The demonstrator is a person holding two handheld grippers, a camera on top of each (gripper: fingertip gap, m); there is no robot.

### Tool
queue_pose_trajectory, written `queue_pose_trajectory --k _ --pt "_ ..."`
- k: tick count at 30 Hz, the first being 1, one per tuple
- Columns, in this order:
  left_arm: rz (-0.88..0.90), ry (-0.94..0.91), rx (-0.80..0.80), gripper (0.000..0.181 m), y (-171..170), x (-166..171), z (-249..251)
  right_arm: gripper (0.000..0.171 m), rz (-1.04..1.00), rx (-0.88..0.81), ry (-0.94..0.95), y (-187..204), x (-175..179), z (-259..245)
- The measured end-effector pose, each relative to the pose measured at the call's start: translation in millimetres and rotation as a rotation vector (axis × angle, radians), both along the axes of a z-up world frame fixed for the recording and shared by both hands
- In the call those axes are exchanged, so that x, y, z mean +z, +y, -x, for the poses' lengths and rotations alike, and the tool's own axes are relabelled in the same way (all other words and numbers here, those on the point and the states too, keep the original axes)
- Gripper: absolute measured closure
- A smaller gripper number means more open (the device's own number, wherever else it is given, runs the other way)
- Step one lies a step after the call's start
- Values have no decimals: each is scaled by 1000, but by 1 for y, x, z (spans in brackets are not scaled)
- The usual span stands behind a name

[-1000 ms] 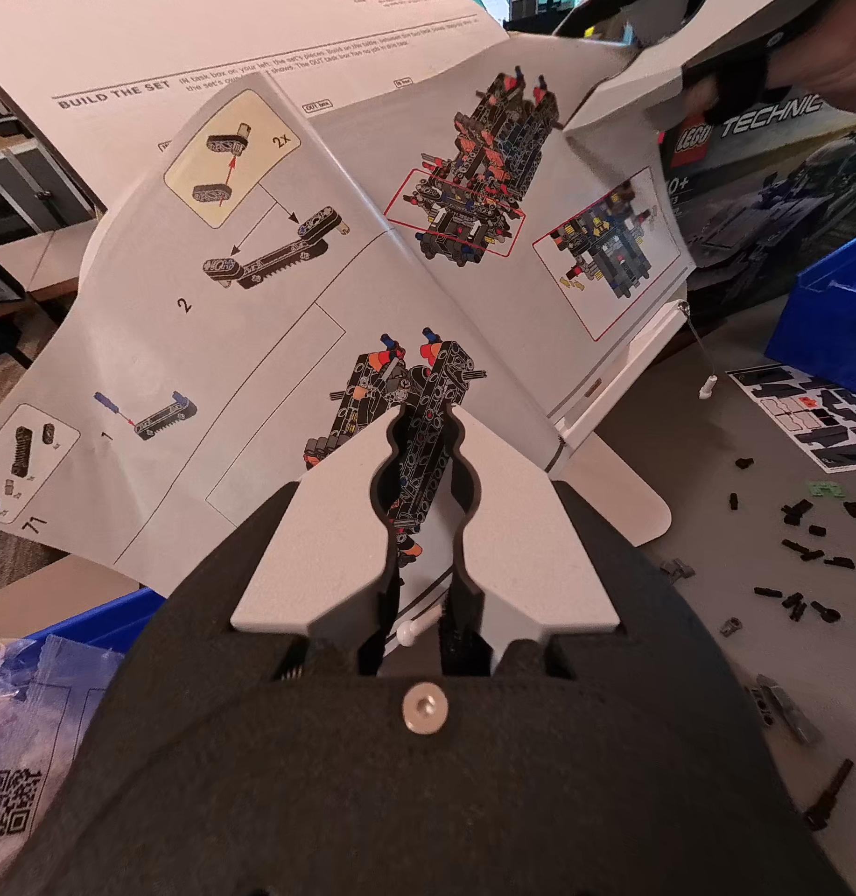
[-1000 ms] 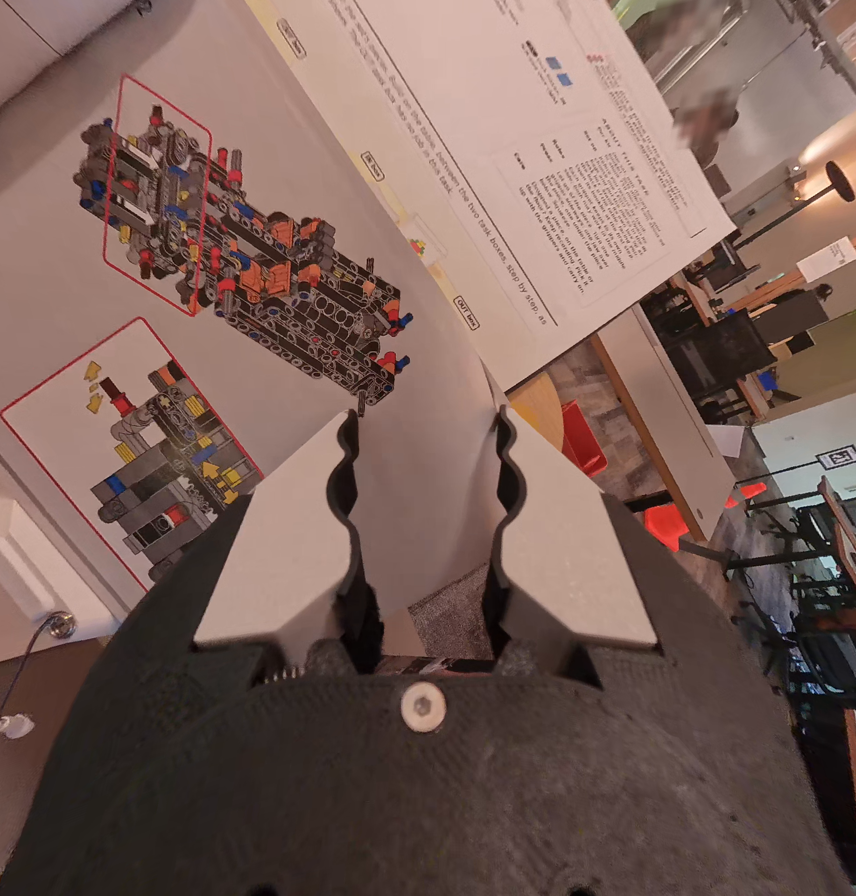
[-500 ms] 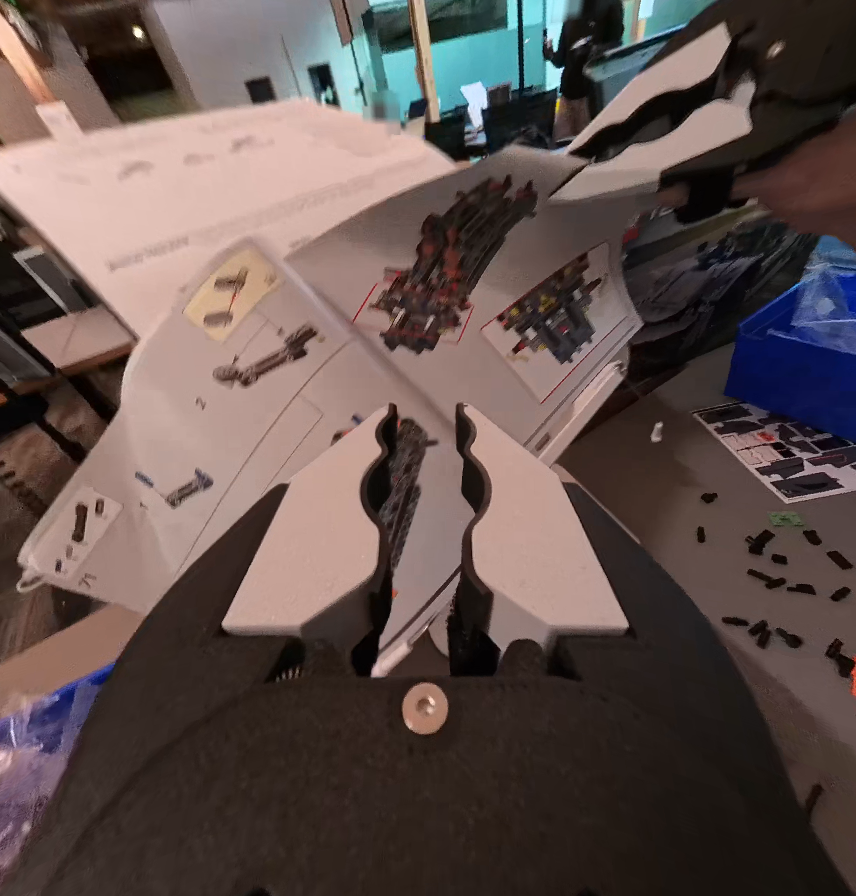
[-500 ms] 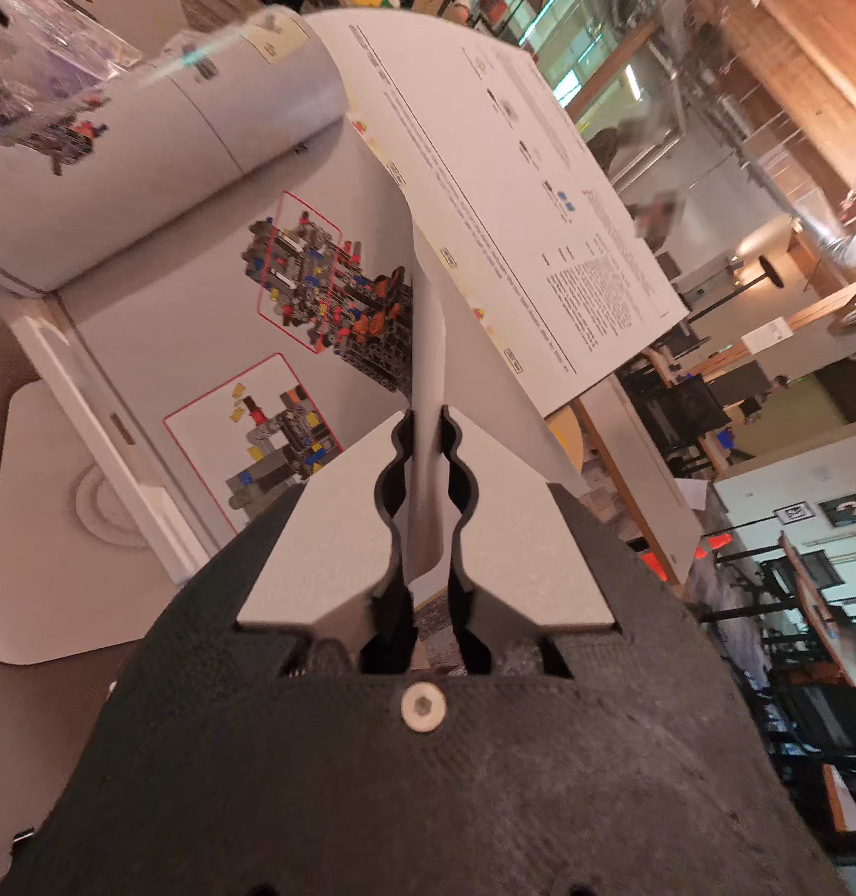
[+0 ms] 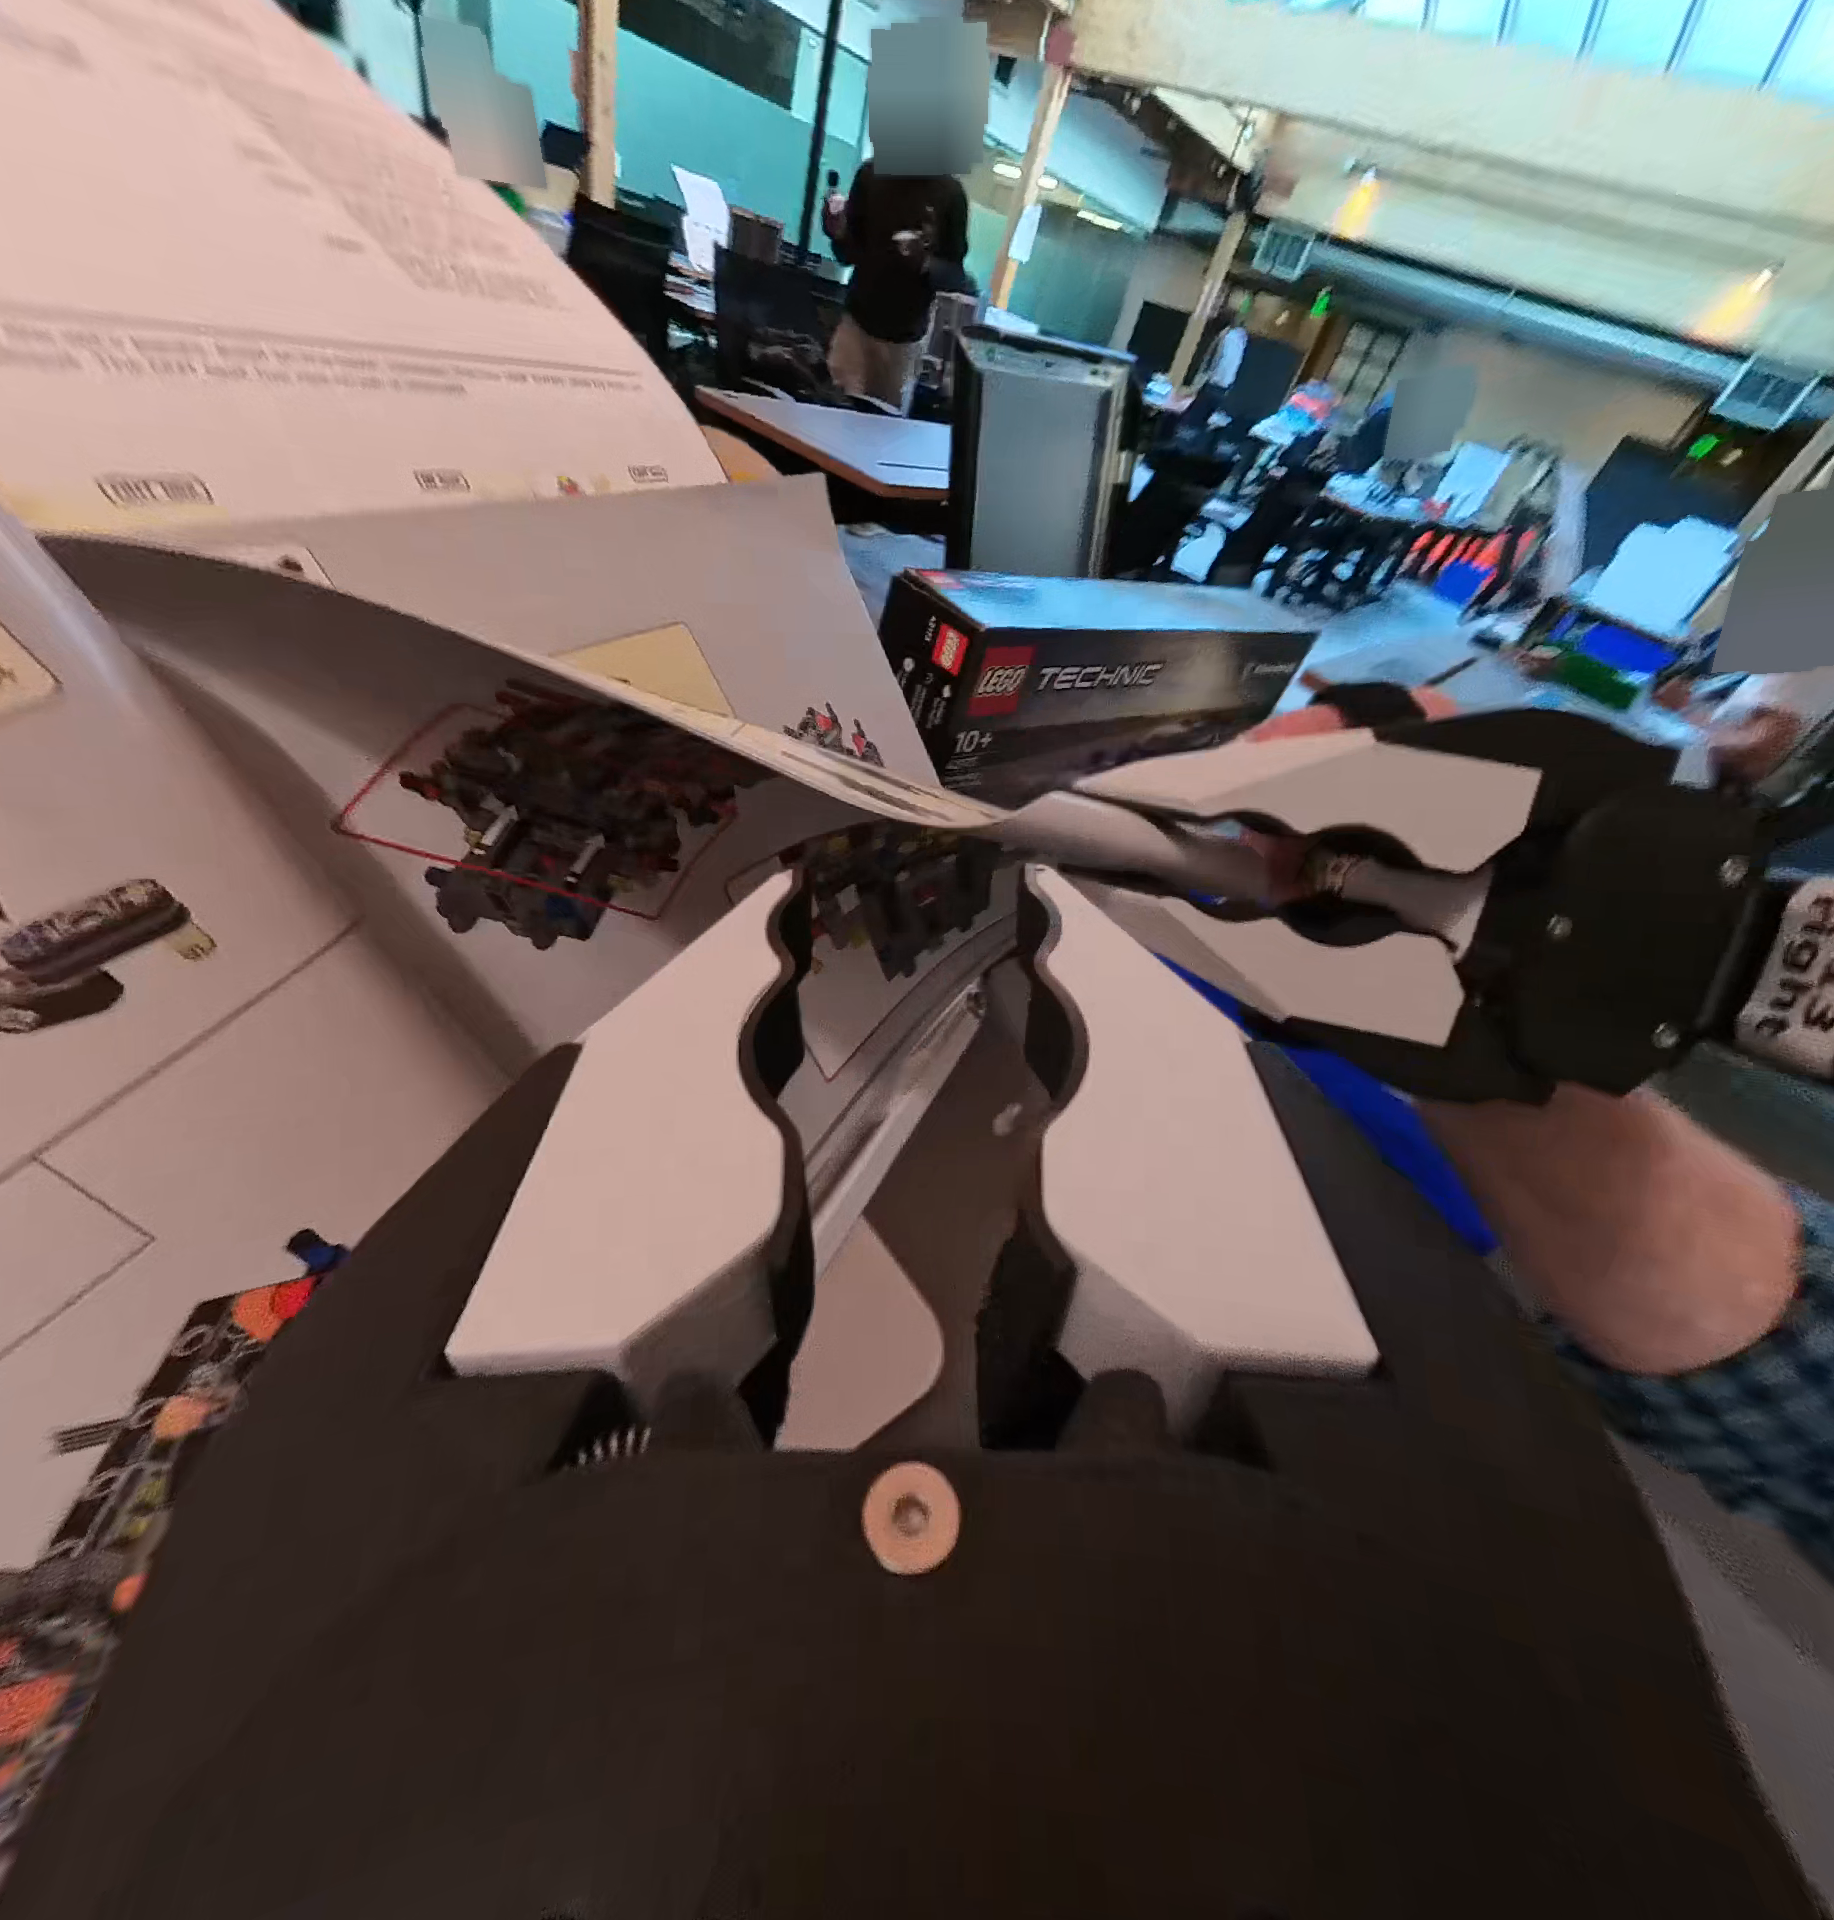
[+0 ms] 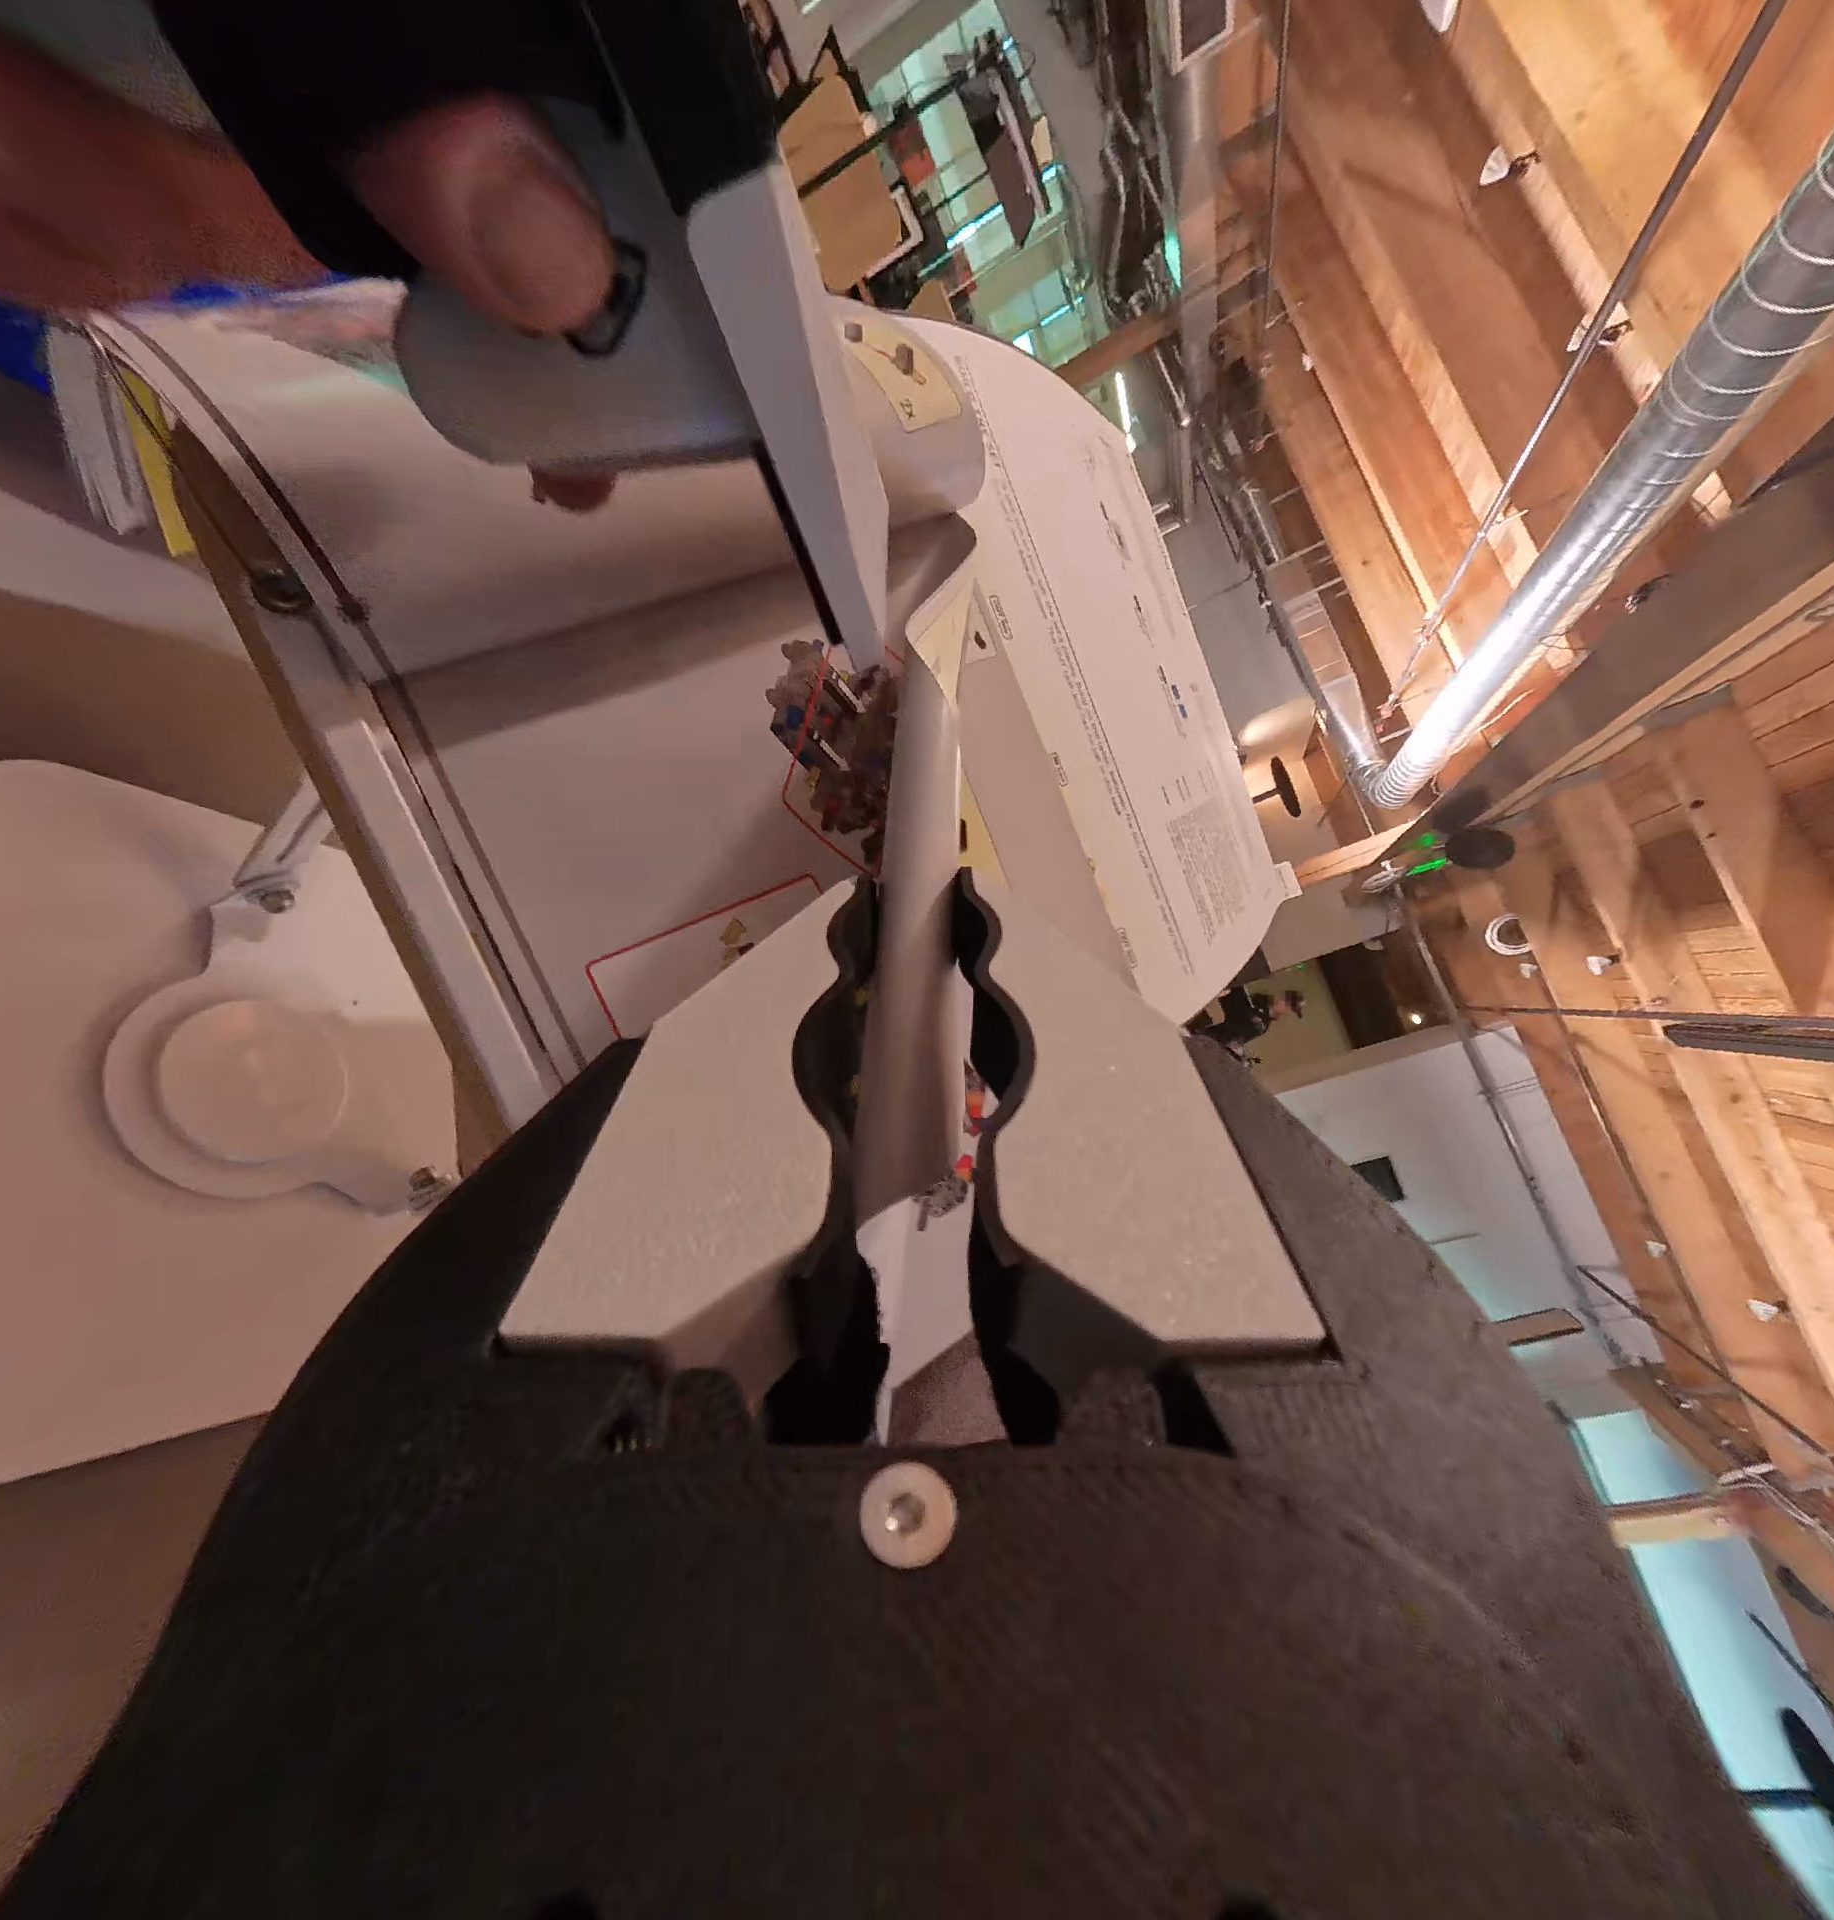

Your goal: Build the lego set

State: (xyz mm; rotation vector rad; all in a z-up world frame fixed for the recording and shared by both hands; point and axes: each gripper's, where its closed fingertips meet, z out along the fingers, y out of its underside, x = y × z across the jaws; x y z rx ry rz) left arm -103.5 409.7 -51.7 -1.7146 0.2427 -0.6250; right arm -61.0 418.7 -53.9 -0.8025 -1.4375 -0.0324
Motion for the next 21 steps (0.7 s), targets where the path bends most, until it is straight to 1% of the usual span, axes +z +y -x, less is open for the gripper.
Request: queue_pose_trajectory --k 3,8,13,15,17,18,20,21 --pt "34 -88 -27 145 6 -5 -1 159 1 12 22 -4 -4 1" --pt "37 -197 -77 152 11 0 -7 157 -46 14 56 -11 -1 -2" --pt "38 -335 -145 147 9 7 -5 155 -110 5 46 -17 -1 -3" --pt "26 -406 -164 146 8 11 0 160 -130 3 34 -19 -3 -3" --pt "35 -436 -179 147 9 11 0 160 -149 1 26 -21 -6 0" --pt "39 -443 -180 149 10 11 0 160 -168 -9 18 -22 -7 0" --pt "63 -433 -170 162 13 8 -2 161 -189 -9 18 -25 -9 1" --pt "66 -433 -177 164 12 8 -4 160 -182 -5 27 -27 -9 1"
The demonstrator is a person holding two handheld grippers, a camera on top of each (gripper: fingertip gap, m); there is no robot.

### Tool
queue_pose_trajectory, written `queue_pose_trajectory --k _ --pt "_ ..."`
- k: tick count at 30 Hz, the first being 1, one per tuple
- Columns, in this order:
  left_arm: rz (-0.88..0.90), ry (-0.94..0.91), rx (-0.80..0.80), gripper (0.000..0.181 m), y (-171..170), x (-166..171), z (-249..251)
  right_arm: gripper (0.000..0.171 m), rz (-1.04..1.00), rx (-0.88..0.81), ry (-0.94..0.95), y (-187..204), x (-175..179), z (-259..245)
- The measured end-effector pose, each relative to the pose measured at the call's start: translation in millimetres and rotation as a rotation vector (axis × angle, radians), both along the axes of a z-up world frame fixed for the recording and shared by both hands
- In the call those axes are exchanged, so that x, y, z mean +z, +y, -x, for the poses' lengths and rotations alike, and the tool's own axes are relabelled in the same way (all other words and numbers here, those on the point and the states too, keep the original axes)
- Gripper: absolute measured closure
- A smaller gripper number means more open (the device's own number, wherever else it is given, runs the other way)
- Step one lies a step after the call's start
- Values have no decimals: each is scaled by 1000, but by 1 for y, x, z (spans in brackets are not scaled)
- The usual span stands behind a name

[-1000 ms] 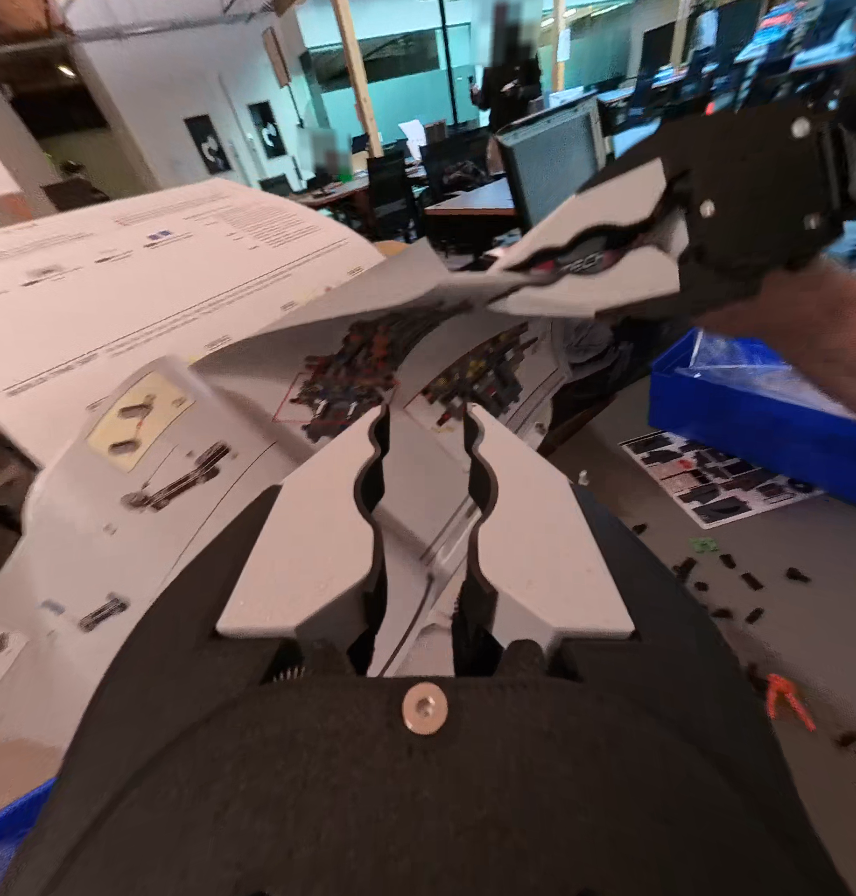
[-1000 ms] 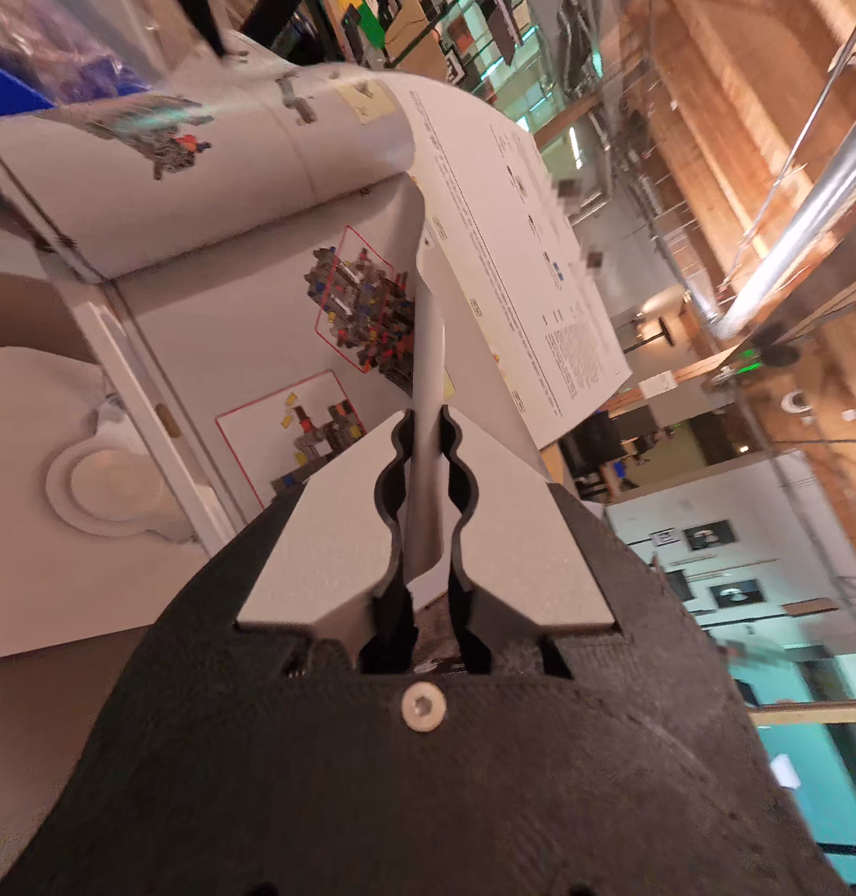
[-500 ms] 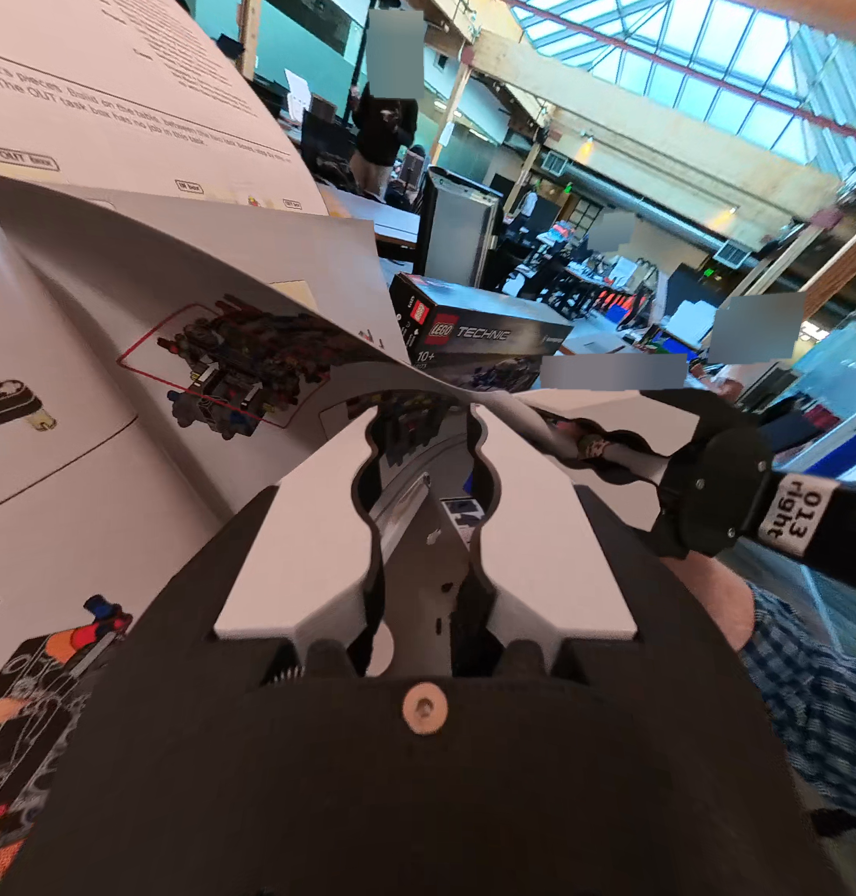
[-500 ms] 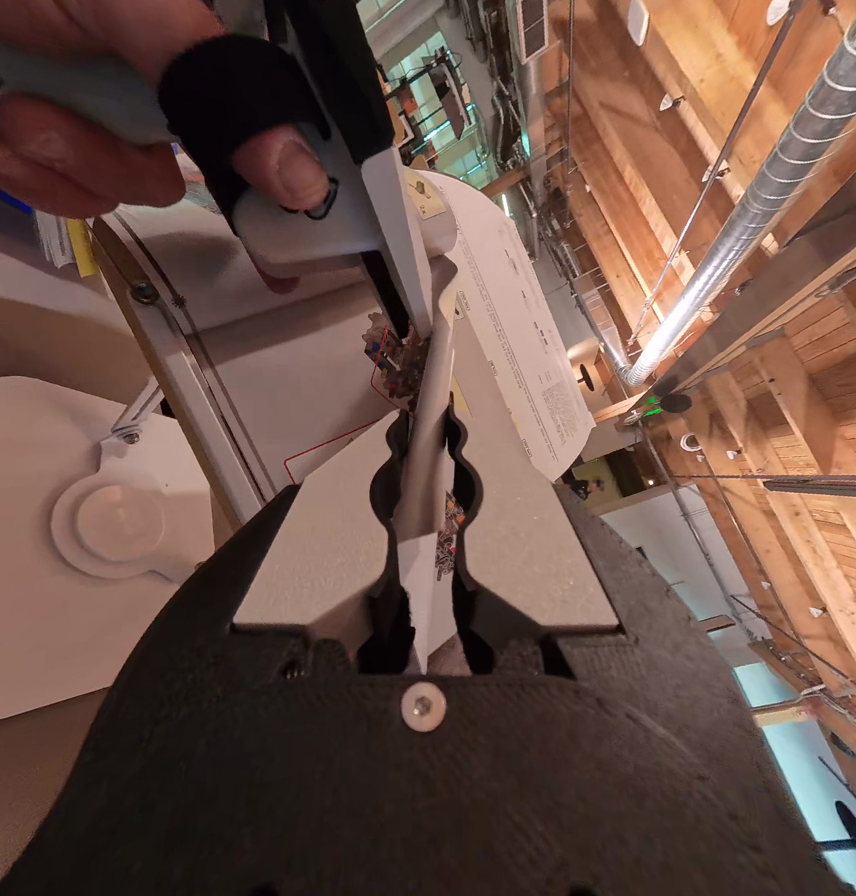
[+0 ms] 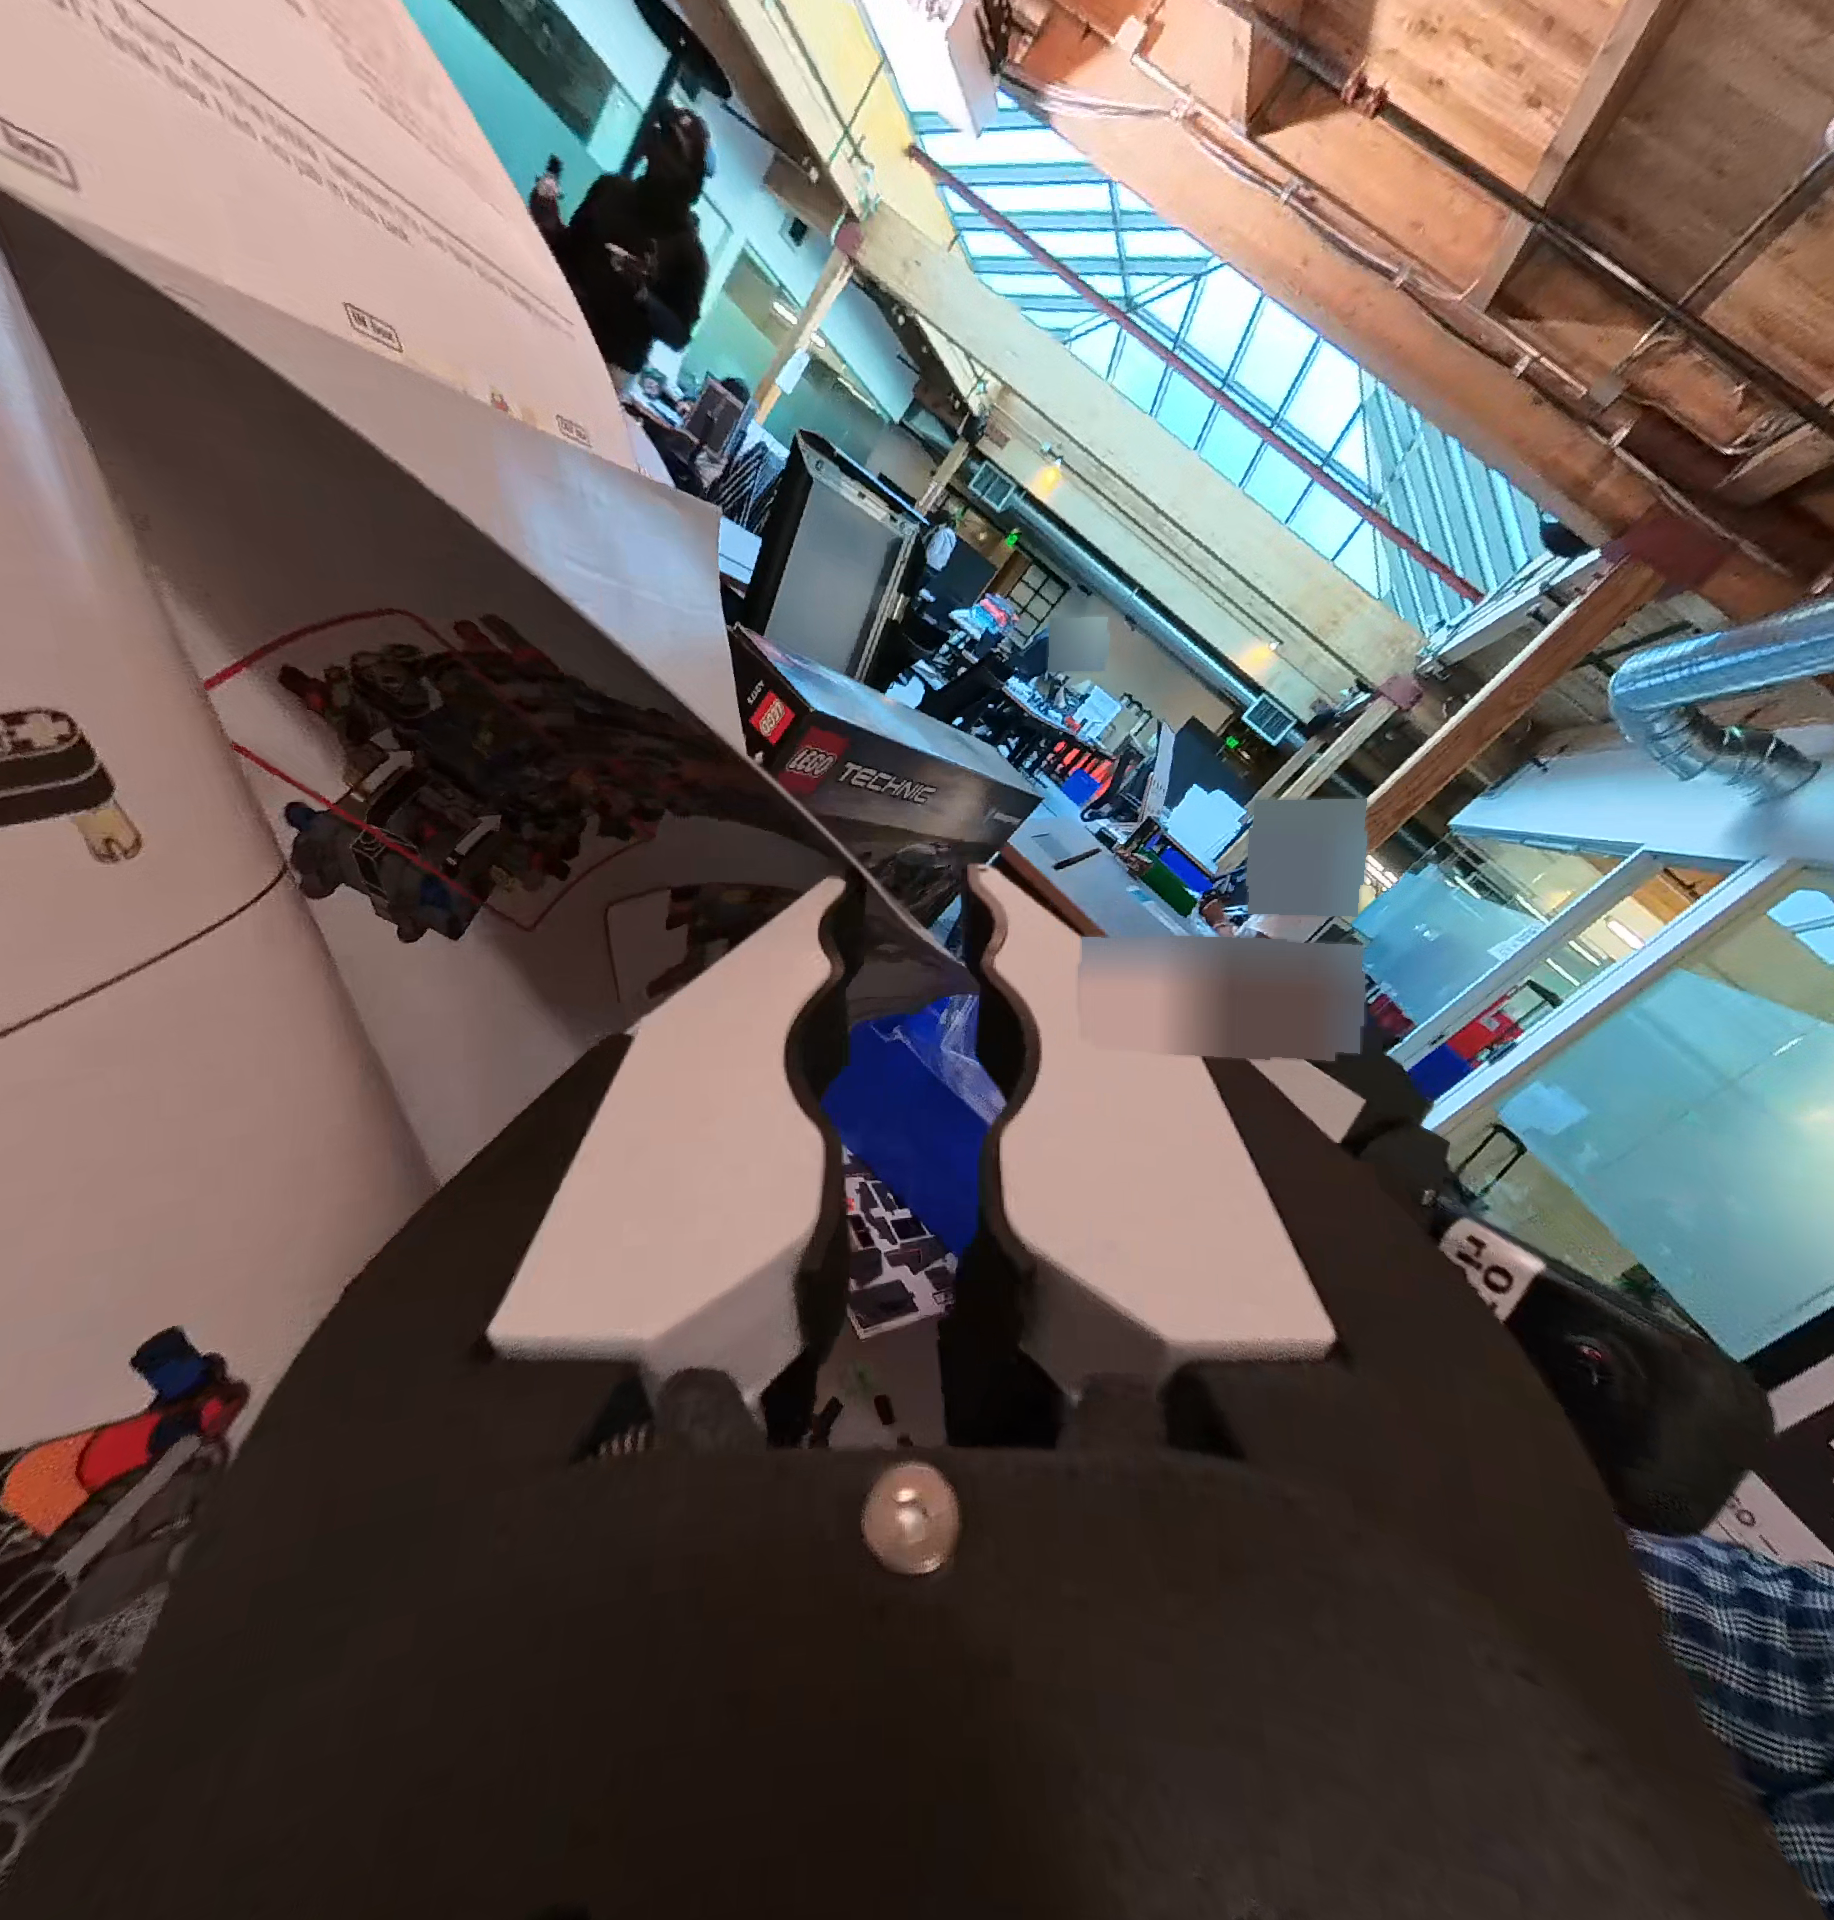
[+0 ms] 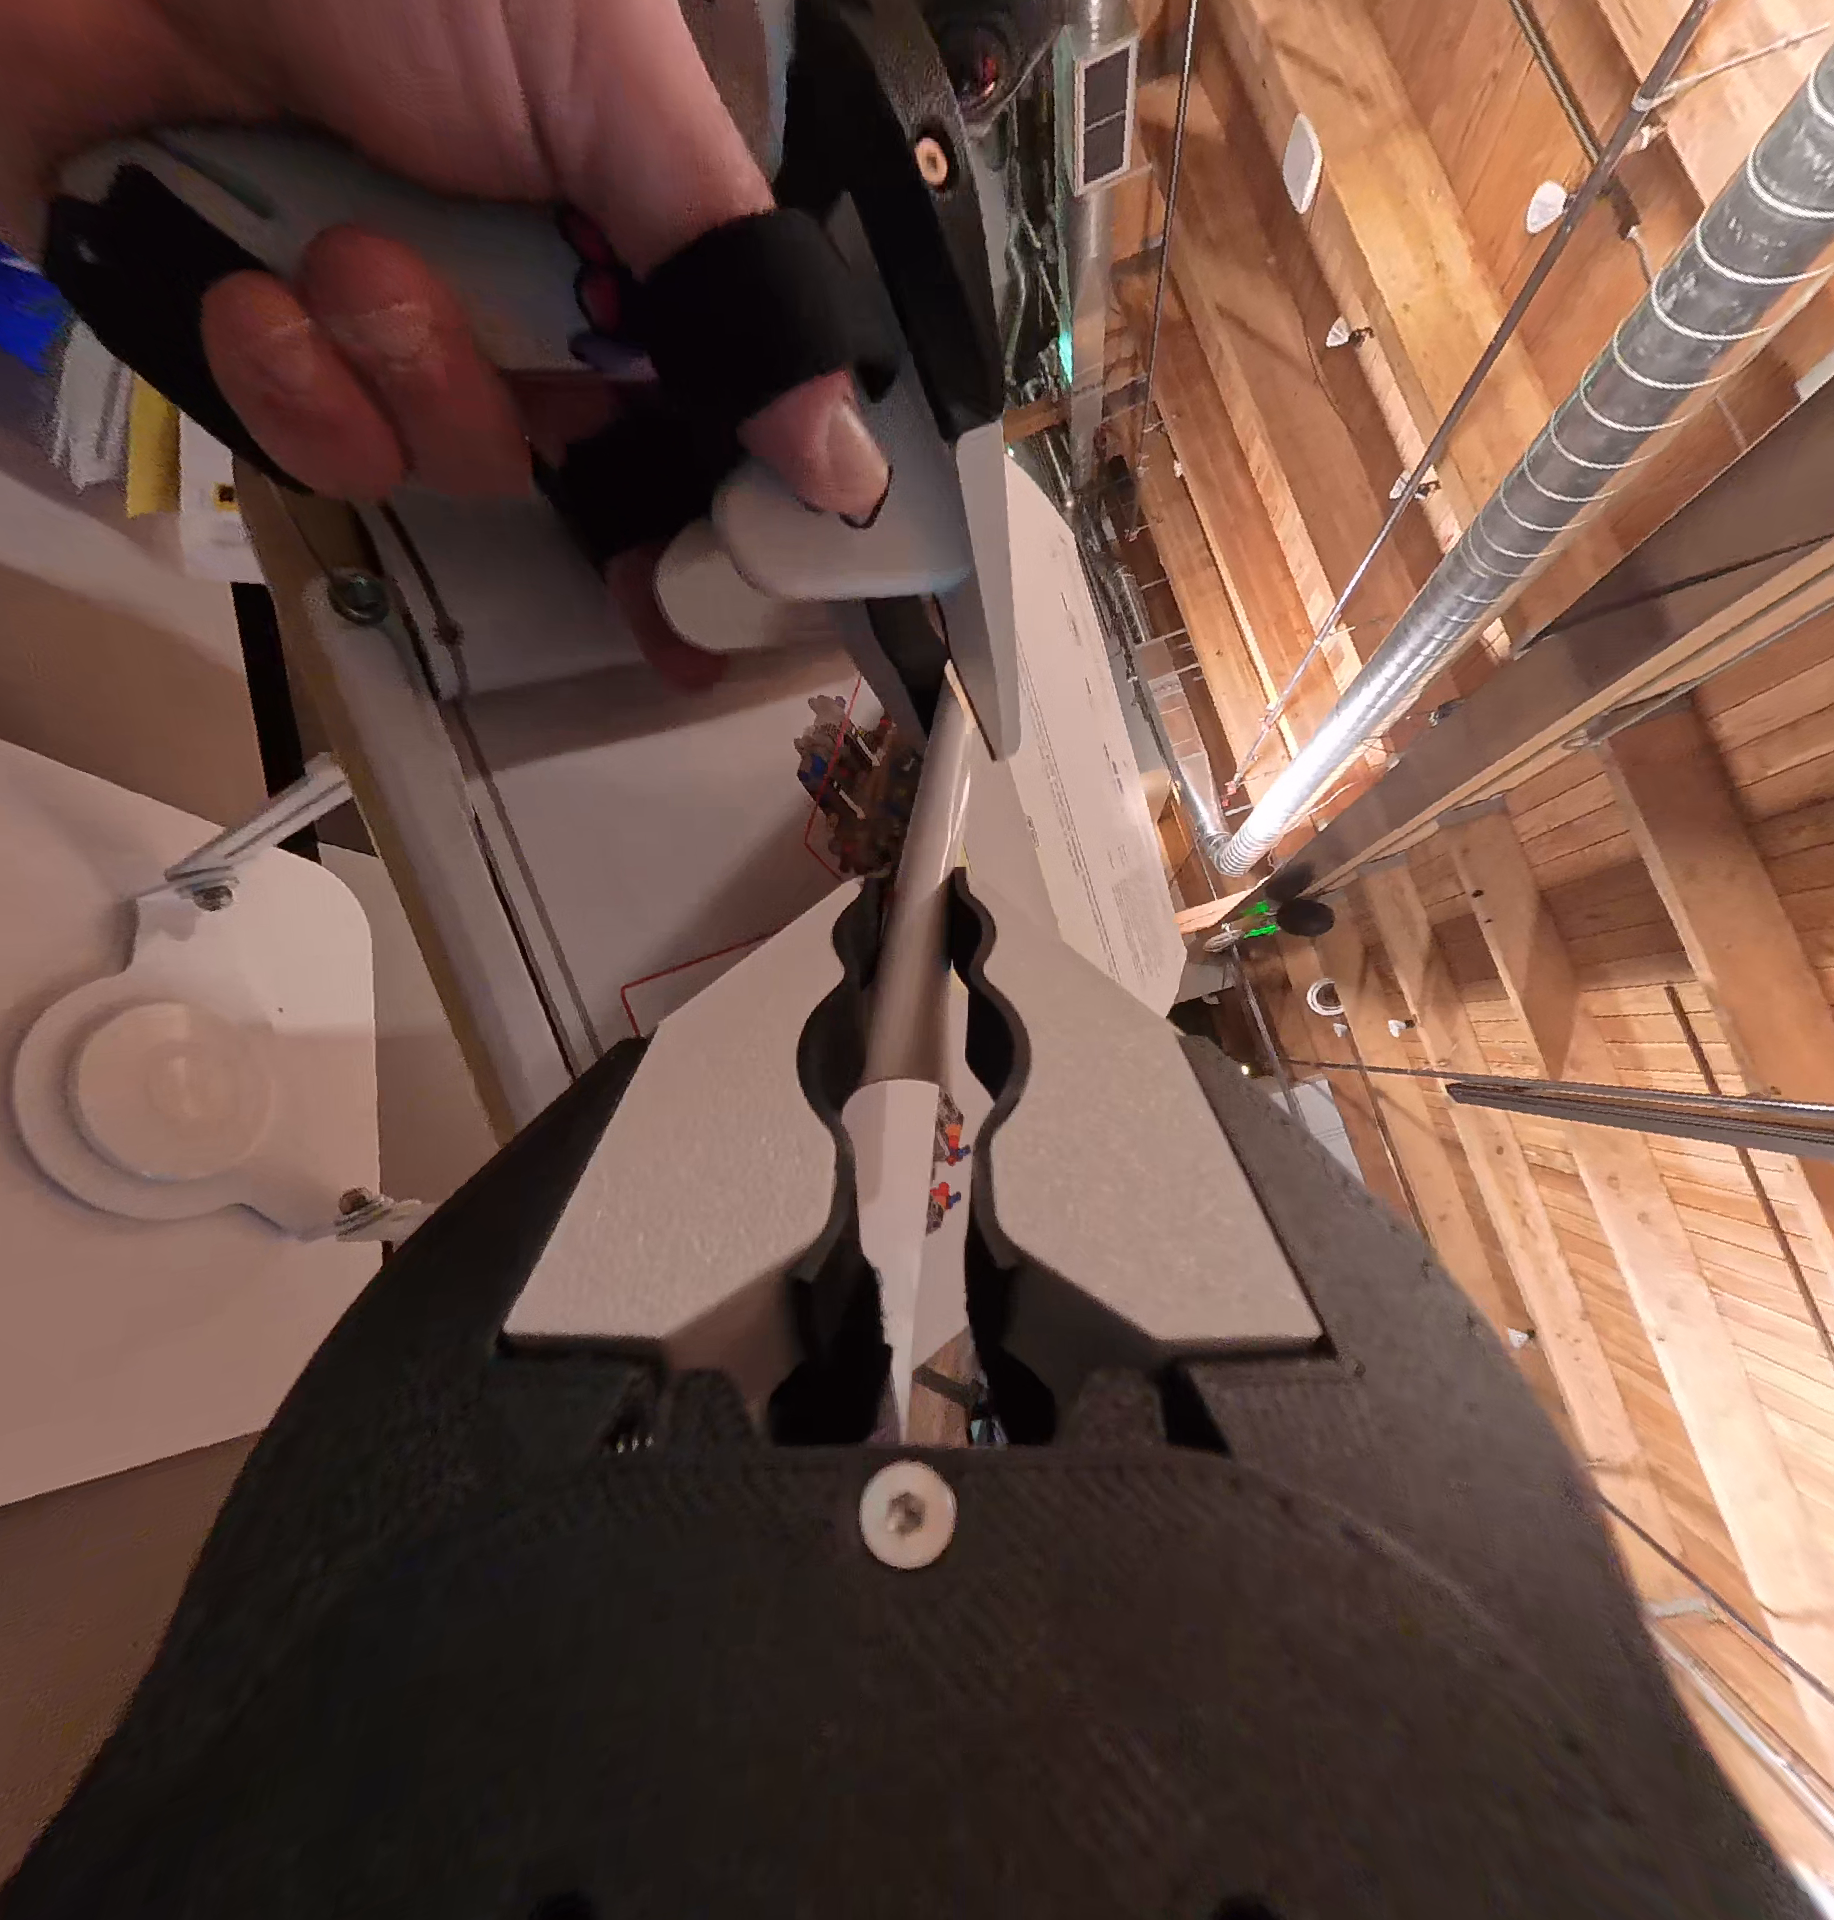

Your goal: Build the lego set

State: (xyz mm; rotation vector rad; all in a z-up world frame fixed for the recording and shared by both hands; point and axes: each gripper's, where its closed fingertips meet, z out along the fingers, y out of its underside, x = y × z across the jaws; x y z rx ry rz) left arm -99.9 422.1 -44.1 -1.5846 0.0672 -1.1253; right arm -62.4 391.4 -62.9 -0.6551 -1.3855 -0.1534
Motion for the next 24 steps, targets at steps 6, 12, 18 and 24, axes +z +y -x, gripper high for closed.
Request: queue_pose_trajectory --k 6,12,18,24 --pt "-5 -6 3 179 0 0 2 133 83 56 27 -16 1 -12" --pt "-10 -21 -11 181 -1 2 2 125 290 170 32 -25 6 -41" --pt "-14 -26 -11 181 -1 4 1 141 357 231 -131 -34 -15 -37" --pt "-15 -24 -5 181 -3 6 2 171 307 212 -149 -28 -21 -24"
